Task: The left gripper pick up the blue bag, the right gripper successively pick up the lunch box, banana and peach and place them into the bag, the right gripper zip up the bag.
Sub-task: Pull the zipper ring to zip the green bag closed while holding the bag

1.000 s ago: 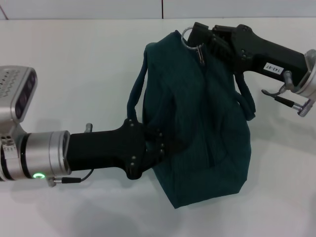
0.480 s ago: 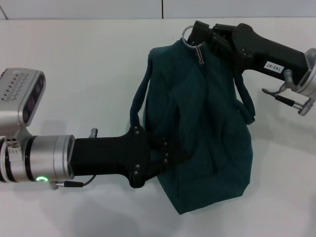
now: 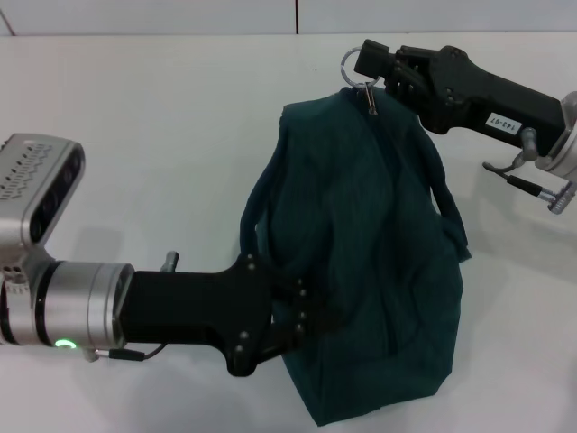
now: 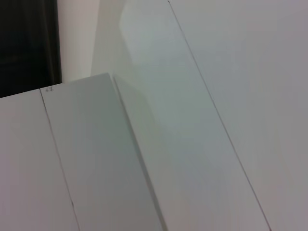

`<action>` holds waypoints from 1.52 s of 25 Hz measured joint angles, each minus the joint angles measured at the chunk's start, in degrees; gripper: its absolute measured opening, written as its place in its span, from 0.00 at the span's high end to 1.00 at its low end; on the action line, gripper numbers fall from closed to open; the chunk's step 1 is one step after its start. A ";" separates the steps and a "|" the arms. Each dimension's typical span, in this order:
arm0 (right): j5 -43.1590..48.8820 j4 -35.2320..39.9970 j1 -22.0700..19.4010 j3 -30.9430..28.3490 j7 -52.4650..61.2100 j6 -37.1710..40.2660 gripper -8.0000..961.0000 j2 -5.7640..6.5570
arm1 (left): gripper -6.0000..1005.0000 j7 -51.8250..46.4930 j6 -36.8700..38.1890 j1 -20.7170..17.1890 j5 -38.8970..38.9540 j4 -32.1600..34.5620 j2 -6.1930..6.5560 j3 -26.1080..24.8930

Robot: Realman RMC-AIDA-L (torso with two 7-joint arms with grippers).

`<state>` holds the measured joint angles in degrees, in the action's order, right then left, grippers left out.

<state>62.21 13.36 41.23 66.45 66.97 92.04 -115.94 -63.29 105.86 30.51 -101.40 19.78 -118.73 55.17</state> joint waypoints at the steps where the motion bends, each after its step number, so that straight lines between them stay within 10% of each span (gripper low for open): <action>1: 0.00 0.00 0.00 -0.01 0.00 -0.16 0.98 0.01 | 0.84 0.00 0.14 0.03 -0.18 0.00 0.00 0.26; 12: -0.61 1.39 -1.55 -0.10 0.00 -1.94 0.98 0.11 | 0.83 0.09 1.42 -1.13 -0.75 0.00 0.68 0.75; 28: -6.27 3.64 -9.09 0.49 3.75 3.36 0.98 -0.23 | 0.80 0.24 -12.45 -7.67 0.42 2.28 -0.03 -23.22; 38: -6.28 3.59 -8.70 0.26 3.87 3.00 0.98 -0.13 | 0.63 1.53 -11.44 -9.27 8.08 3.02 -0.80 -24.50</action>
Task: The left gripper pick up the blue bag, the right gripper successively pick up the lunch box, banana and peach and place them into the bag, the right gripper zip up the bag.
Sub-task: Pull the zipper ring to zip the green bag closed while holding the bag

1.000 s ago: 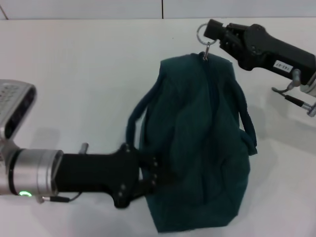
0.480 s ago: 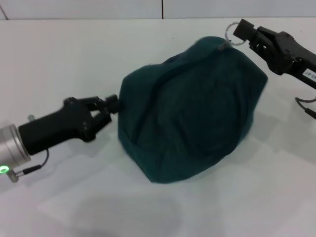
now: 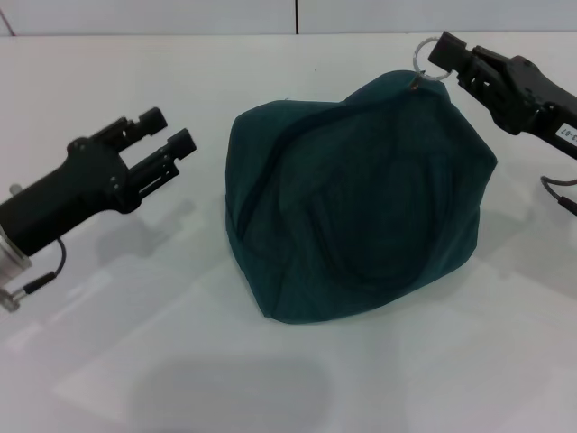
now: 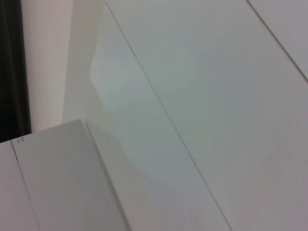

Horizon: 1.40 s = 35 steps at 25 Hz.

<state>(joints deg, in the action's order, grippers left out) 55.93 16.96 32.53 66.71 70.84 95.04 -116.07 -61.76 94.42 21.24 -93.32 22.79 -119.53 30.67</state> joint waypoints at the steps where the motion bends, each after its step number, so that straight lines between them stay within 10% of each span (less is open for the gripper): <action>1: 0.00 0.00 -0.05 -0.07 0.00 -0.01 0.98 0.02 | 0.61 -0.10 0.86 0.18 0.20 0.64 0.03 0.17; 9: 0.00 0.00 -0.14 -0.13 0.00 -0.51 0.98 -0.02 | 0.30 -24.65 4.22 4.63 -2.91 27.57 0.19 14.88; 17: 0.03 -0.14 -0.27 -0.10 0.00 -0.62 0.98 -0.12 | 0.24 -54.46 -1.57 11.90 -14.65 56.65 0.17 31.41; 35: 0.03 -0.53 -0.15 -0.27 0.00 -0.83 0.98 0.06 | 0.32 -58.76 -9.06 12.38 -26.93 61.62 -0.06 43.65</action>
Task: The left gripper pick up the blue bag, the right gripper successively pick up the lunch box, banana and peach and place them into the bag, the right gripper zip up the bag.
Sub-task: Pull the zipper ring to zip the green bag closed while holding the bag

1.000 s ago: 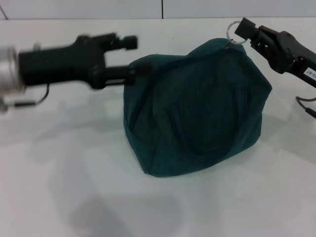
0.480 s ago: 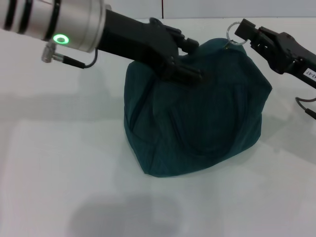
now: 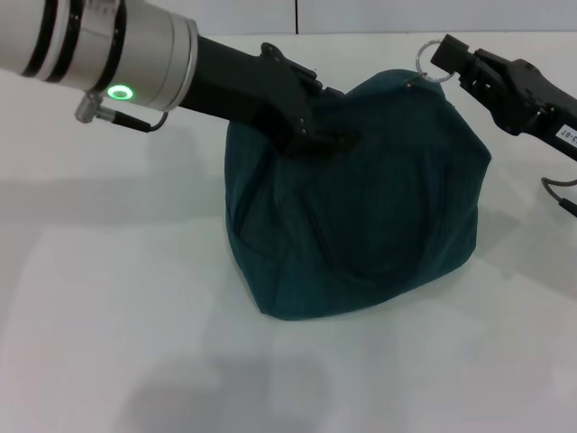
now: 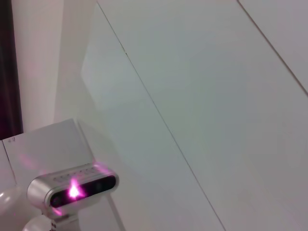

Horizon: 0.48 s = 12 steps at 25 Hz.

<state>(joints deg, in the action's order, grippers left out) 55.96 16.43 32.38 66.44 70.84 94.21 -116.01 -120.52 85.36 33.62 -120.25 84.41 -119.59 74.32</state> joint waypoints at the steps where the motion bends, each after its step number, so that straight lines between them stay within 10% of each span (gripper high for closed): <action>1: 0.00 0.00 -0.01 0.00 0.00 0.00 0.98 0.00 | 0.37 0.46 -0.60 -0.69 -0.04 0.74 -0.01 0.74; 12: -0.13 0.01 -0.02 -0.07 0.00 -0.32 0.98 0.00 | 0.80 4.57 -2.58 -2.35 0.02 2.22 -0.02 3.42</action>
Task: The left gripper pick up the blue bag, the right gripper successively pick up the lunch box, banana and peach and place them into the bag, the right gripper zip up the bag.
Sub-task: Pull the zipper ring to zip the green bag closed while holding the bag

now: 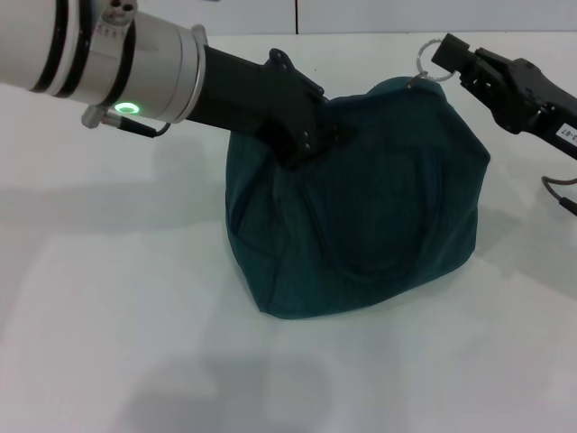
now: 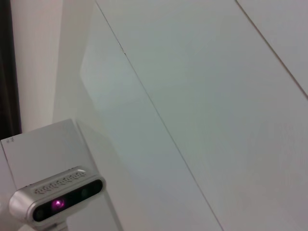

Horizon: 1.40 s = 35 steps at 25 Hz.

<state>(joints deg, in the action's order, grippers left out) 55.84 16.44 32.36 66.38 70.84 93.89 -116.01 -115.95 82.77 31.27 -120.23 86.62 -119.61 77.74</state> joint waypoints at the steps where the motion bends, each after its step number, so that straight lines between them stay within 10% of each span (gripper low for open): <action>1: -0.11 0.00 -0.03 -0.02 0.00 -0.20 0.98 0.00 | 0.82 0.03 0.07 0.05 0.01 0.00 0.00 0.03; 35: -5.18 -4.37 -5.03 -0.39 1.56 -13.38 0.94 0.61 | 0.95 8.32 3.77 -3.75 15.46 0.29 0.23 -4.26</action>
<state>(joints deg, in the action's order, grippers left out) 50.66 12.07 27.33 65.99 72.41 80.51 -115.40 -107.63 86.55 27.52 -104.77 86.92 -119.38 73.48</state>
